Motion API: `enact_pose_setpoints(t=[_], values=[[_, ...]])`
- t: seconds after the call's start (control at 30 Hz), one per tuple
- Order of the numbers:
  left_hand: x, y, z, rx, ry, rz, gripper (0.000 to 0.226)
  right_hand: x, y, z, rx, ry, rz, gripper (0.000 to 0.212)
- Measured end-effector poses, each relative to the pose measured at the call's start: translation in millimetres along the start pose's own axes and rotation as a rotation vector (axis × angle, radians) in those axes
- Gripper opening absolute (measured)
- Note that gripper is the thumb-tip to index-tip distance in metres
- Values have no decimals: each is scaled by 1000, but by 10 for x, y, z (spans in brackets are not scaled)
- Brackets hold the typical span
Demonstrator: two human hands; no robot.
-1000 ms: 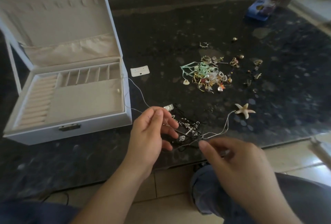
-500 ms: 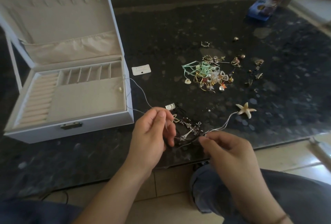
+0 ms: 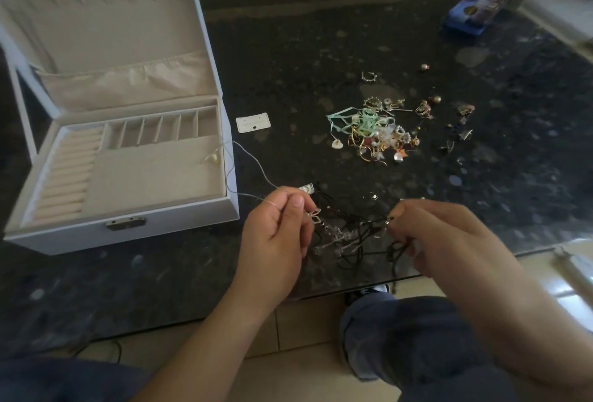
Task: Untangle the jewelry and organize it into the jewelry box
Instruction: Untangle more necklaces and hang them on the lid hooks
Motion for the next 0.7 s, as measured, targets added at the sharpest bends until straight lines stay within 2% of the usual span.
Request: enact_pose_setpoints(t=[0.03,0.13,0.27,0.33,0.4,0.53,0.6,0.7], values=[[-5,-9,1,6,6,11,31,-3,-26,-28,-6,-4,22,21],[-28,-27,-8,24,24,45,30,-29,-47,-62,-148,43,1,36],[-27,-23,-15,43,35,72,30,-70,-39,-57,-171,44,-127,25],[-21,-23,1,55,49,83,30,-77,-47,-110,-138,55,-185,26],[-21,-29,19,63,73,95,30,-113,-57,-228,26,38,-246,37],[-23,-37,36,72,106,104,30,-322,-15,-664,751,-149,-315,36],[-25,-39,35,82,115,107,30,-509,45,-863,917,-196,-284,36],[-33,-49,4,81,125,110,29,-815,214,-964,1041,-273,-252,38]])
Point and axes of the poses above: each hand's wrist, its own x-axis away from the middle knuckle, its own y-axis out of the palm, z = x × y, the point moved 3 cm from there along -x, towards the middle knuckle, and after that the axes turned 1 degree about z, right-handed, at the moved point
